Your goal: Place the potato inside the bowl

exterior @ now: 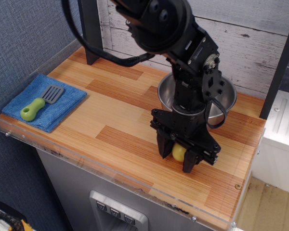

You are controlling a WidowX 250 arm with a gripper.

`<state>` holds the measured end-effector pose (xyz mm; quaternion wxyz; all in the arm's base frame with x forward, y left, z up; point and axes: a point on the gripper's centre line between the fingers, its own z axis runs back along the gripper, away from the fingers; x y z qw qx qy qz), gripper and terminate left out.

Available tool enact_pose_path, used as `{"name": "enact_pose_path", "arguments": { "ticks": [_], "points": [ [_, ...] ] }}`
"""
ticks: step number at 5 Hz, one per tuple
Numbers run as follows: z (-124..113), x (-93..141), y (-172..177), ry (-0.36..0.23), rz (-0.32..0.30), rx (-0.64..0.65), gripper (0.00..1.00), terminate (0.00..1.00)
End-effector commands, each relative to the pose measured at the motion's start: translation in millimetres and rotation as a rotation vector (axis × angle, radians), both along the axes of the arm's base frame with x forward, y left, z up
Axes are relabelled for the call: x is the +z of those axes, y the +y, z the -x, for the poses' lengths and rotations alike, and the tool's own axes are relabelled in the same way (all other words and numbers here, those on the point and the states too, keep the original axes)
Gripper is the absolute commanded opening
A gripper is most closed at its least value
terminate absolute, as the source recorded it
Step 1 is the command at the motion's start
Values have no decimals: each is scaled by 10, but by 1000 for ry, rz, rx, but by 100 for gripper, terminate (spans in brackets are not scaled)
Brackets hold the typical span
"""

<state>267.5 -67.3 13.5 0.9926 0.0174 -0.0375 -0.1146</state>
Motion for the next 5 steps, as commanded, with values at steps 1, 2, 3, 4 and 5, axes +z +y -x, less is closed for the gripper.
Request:
{"name": "enact_pose_path", "arguments": {
  "ticks": [1, 2, 3, 4, 5],
  "points": [
    [95, 813, 151, -172, 40, -125, 0, 0],
    [42, 1127, 267, -246, 59, -134, 0, 0],
    [-357, 1127, 317, -244, 81, -125, 0, 0],
    [-779, 802, 300, -146, 52, -132, 0, 0],
    [-853, 518, 317, -64, 38, -141, 0, 0]
  ]
}}
